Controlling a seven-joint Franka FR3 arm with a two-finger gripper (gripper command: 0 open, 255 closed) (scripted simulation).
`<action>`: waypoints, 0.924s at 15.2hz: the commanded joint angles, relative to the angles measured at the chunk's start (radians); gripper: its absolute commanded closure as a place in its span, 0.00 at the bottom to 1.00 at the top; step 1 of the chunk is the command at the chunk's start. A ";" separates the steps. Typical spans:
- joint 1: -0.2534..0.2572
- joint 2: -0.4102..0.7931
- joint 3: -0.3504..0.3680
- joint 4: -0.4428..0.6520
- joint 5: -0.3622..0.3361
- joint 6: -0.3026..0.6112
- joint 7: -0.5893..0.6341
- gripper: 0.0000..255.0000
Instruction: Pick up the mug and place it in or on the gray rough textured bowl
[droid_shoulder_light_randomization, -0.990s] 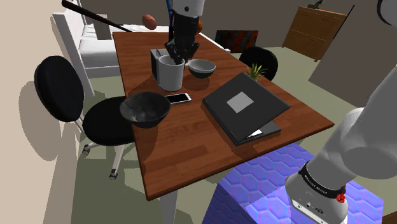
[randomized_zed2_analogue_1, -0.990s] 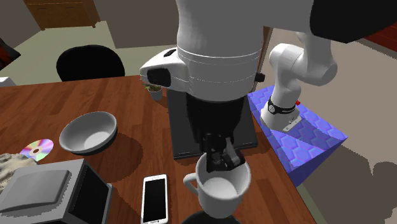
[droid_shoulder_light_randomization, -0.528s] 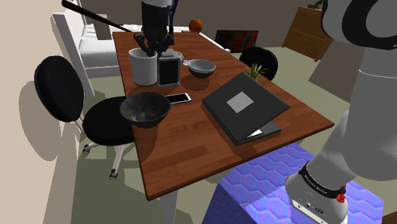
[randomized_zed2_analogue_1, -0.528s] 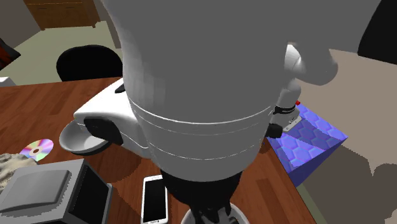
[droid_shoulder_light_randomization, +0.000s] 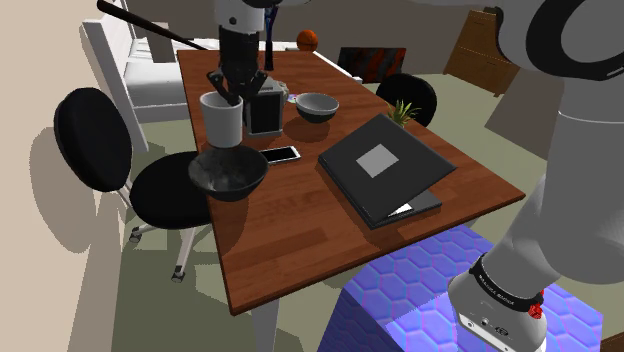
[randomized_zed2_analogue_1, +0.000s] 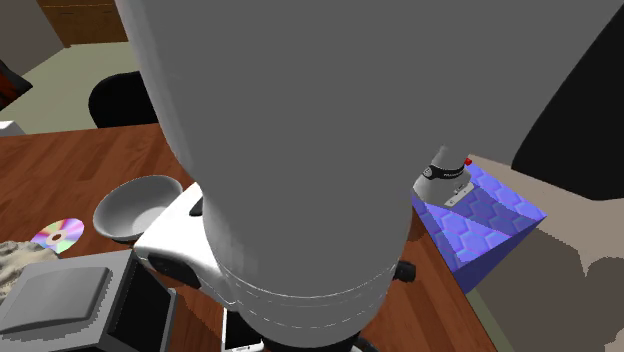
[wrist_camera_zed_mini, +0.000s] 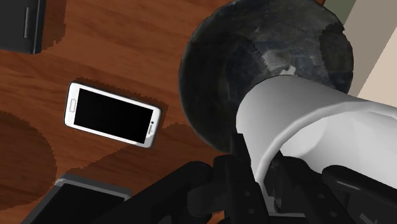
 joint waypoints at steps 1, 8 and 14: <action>-0.001 -0.005 0.000 -0.034 0.001 0.030 0.001 1.00; -0.005 0.000 -0.002 -0.121 -0.001 0.122 0.000 1.00; -0.005 0.004 -0.003 -0.145 -0.002 0.150 0.000 1.00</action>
